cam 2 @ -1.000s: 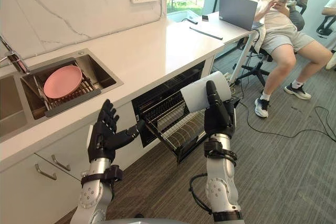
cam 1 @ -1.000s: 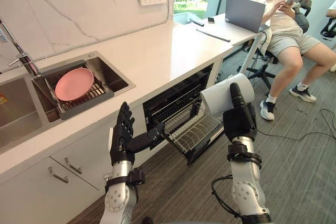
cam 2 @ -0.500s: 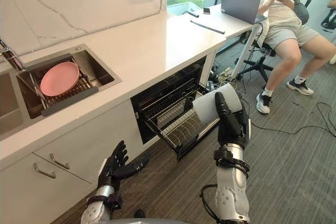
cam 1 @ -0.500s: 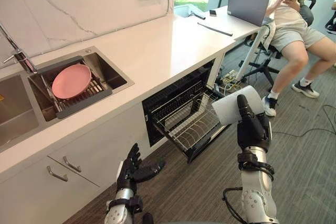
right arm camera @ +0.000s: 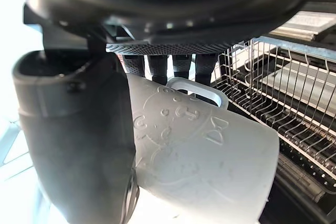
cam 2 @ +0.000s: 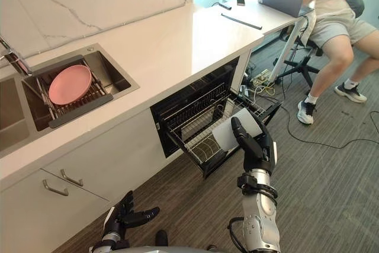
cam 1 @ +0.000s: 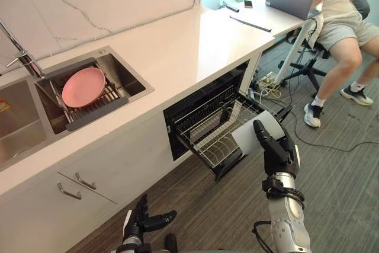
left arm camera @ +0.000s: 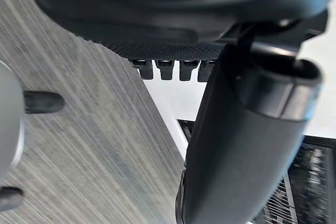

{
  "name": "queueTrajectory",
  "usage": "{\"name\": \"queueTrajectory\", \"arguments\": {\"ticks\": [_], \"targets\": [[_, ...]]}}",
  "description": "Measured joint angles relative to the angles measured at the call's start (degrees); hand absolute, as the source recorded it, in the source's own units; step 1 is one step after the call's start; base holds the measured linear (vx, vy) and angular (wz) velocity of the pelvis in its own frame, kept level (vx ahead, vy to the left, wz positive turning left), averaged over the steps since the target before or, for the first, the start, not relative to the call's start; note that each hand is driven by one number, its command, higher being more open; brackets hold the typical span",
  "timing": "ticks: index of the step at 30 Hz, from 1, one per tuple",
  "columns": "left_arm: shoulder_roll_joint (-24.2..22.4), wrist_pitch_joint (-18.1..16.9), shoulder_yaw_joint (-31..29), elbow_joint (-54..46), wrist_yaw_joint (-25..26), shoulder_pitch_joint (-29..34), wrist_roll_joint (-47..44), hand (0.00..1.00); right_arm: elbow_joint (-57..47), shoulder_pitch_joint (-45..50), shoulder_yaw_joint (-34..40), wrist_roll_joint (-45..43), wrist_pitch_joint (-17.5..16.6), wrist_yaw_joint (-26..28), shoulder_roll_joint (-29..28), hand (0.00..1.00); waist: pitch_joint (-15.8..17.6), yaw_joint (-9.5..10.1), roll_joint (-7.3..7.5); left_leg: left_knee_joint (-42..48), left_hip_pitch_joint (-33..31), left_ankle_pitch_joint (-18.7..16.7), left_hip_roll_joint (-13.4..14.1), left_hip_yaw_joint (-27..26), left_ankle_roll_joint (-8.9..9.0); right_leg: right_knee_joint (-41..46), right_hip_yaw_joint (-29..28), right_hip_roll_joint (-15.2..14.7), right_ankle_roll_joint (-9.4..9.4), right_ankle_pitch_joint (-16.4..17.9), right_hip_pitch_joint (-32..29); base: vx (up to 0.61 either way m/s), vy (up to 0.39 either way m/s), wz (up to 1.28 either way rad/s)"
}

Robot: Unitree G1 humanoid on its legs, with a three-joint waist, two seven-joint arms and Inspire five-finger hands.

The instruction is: Walk over to the sink, pick up the cup, carry it to the dishwasher, place the cup inside the dishwasher, then close the dishwasher door

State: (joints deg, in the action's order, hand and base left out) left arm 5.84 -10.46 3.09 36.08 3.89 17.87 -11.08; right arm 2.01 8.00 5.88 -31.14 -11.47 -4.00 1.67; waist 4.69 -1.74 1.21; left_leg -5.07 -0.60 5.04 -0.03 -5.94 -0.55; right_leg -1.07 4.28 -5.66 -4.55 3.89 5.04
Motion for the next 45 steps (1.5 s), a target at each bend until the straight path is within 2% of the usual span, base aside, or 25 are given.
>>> {"name": "queueTrajectory", "arguments": {"ticks": [10,14,17,19,22,28,36,40,45], "targets": [[-0.27,-0.19,-2.72,4.69,0.15,-1.91,-0.41,1.0,5.39,-9.51,0.13,8.97,2.2,-3.13,6.32,0.0,2.87,1.81,-0.4,0.02,-0.64,-0.1,-0.23,0.5,0.0,0.01,0.62,-0.16,-0.17,0.23,-0.29,-0.01,-0.003,0.03],[-0.14,-1.07,-4.41,4.55,0.86,-3.6,-1.46,1.0,9.96,-16.99,-0.05,13.14,3.05,-4.77,8.99,0.0,6.14,3.56,0.0,1.77,-4.4,-0.11,0.04,0.76,-0.27,2.44,0.87,-0.19,0.04,0.67,-4.18,-0.02,-0.002,0.04],[-0.2,-1.19,-4.95,4.53,1.08,-5.91,-1.6,1.0,13.56,-23.75,-0.51,16.26,4.11,-5.85,10.86,0.0,9.67,4.47,0.22,7.34,-8.66,-2.16,0.35,1.11,-0.53,5.9,1.38,-0.48,0.17,1.72,-7.03,-0.03,0.006,0.08],[-0.09,-1.41,-4.96,4.5,1.13,-7.82,-2.08,1.0,17.74,-30.6,-2.15,18.29,4.76,-6.61,13.04,0.0,12.45,5.13,0.21,12.54,-12.49,-4.15,0.83,1.47,-0.57,10.39,2.17,-0.52,0.38,3.37,-10.29,-0.07,-0.004,0.07],[-0.08,-2.37,-4.85,4.22,1.12,-9.48,-2.5,1.0,22.97,-39.1,-4.09,20.12,6.1,-7.5,15.89,0.0,14.88,5.79,0.22,17.76,-16.8,-5.95,0.97,2.14,-0.64,16.36,2.66,-0.88,0.67,6.0,-14.66,-0.08,0.003,0.09],[0.38,-4.11,-4.76,3.86,1.23,-12.06,-3.33,1.0,28.96,-50.45,-4.49,21.87,7.31,-8.88,19.25,0.0,18.51,7.3,0.25,28.62,-24.11,-10.29,1.17,4.22,-0.52,26.68,4.27,-1.53,0.98,11.06,-20.6,-0.07,-0.006,0.17],[0.84,-4.56,-4.69,4.43,2.42,-14.48,-3.63,1.0,37.72,-61.97,-8.59,24.82,9.44,-9.61,20.94,0.0,19.98,8.36,0.22,36.47,-29.6,-14.01,1.15,6.28,-0.39,32.73,8.35,-2.56,1.11,14.67,-23.68,-0.01,-0.005,0.12],[1.01,-4.53,-4.51,4.52,2.77,-16.09,-3.64,1.0,42.1,-64.86,-9.22,28.93,10.68,-9.28,21.15,0.0,20.66,8.89,0.79,37.7,-31.71,-14.32,1.03,6.94,-0.31,33.91,10.46,-3.16,1.26,15.14,-25.08,0.02,-0.014,0.12],[0.61,-4.54,-4.08,4.77,3.67,-17.94,-3.62,1.0,47.73,-67.45,-10.75,30.85,12.28,-8.72,21.15,0.0,20.82,8.96,0.75,38.51,-33.96,-14.32,0.97,6.99,-0.31,34.28,12.27,-3.64,1.32,15.22,-26.38,0.0,0.0,0.07]]}}
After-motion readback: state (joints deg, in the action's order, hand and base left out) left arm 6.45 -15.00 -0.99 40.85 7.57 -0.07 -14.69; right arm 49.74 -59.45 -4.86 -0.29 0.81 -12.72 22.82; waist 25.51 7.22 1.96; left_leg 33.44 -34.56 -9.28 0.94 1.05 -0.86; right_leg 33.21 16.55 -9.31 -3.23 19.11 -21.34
